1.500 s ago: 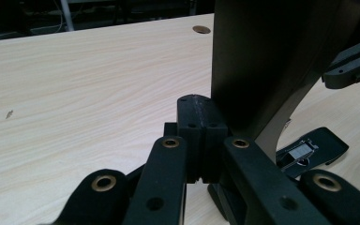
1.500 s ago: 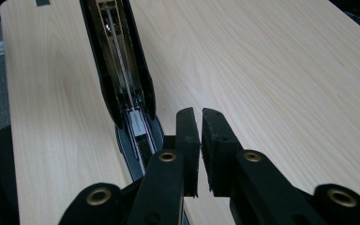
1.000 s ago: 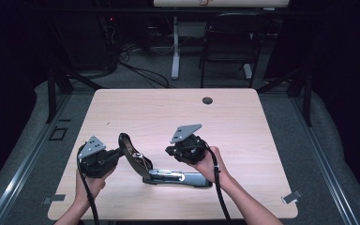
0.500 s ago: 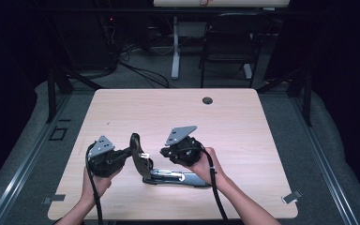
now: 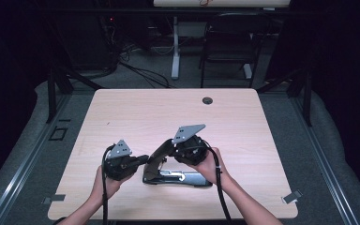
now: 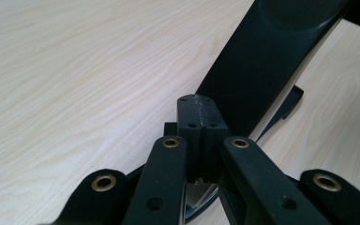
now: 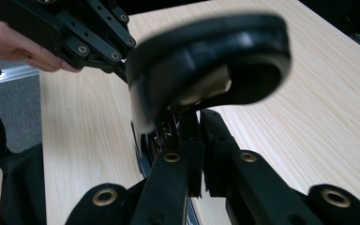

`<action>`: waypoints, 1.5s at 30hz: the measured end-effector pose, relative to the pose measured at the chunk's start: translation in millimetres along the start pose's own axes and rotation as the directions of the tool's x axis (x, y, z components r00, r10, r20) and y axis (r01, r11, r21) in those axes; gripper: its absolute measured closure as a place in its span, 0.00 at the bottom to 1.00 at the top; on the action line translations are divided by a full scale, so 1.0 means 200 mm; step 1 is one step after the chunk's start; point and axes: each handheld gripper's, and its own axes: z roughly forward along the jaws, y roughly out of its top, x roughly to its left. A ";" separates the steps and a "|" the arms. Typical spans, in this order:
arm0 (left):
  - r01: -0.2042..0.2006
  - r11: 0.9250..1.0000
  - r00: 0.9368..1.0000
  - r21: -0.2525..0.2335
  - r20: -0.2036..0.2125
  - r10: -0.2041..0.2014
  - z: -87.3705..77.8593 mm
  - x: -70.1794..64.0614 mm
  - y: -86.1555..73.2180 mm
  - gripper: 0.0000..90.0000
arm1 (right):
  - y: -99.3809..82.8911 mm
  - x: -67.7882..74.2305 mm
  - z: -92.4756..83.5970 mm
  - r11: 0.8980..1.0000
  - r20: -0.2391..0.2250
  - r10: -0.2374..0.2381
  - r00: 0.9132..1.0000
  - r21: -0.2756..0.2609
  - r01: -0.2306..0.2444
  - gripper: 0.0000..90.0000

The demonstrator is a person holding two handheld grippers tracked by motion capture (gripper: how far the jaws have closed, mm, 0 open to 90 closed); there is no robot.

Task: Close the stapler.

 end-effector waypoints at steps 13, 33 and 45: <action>0.015 0.999 0.999 0.029 0.030 -0.016 0.02 0.00 -0.01 1.00 | -0.05 -0.02 -0.03 1.000 0.007 0.011 1.000 0.017 -0.011 0.98; 0.024 0.997 0.998 0.074 0.049 -0.027 0.04 0.00 -0.03 0.99 | -0.13 -0.04 -0.05 0.998 0.019 0.034 0.999 0.046 -0.035 0.99; 0.037 0.996 0.998 0.080 0.049 -0.041 0.04 0.01 -0.03 0.89 | -0.18 -0.05 -0.07 0.996 0.032 0.055 0.998 0.065 -0.057 0.99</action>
